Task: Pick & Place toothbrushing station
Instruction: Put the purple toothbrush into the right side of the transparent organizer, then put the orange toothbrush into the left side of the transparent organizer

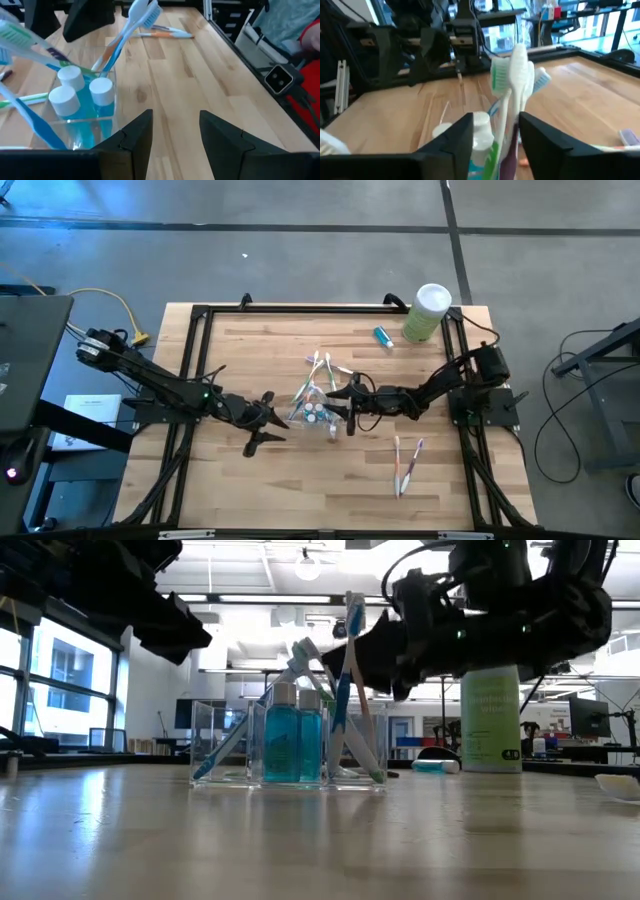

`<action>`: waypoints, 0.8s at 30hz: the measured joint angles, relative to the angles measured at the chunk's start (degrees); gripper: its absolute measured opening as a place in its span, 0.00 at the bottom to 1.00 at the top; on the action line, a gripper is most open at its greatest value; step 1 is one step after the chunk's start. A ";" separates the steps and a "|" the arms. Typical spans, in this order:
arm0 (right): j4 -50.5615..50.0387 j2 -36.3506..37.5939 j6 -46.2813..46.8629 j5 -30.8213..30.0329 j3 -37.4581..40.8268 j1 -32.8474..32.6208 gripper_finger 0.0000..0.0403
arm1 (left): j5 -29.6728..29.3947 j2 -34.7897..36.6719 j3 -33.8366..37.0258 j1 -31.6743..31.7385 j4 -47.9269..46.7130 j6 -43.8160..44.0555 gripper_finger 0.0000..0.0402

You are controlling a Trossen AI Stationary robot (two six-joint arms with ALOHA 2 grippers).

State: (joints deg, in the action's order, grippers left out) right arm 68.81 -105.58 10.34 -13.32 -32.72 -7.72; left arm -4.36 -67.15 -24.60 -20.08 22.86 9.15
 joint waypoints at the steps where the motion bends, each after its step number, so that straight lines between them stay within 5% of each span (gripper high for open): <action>1: -0.76 0.89 -0.03 -0.01 0.01 -0.19 0.41 | 0.00 -0.31 0.00 0.00 0.51 0.36 0.39; 9: -6.86 7.93 -4.76 0.22 -0.04 -1.65 0.55 | 0.01 -0.62 0.00 -0.40 0.61 2.37 0.39; 24: -23.59 20.48 -9.10 -0.24 -0.17 -3.54 0.55 | 0.13 -0.62 0.00 -3.13 2.29 0.64 0.39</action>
State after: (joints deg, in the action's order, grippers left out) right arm 45.23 -85.10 1.23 -13.57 -32.88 -11.27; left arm -4.23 -67.77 -24.60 -23.20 25.15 9.79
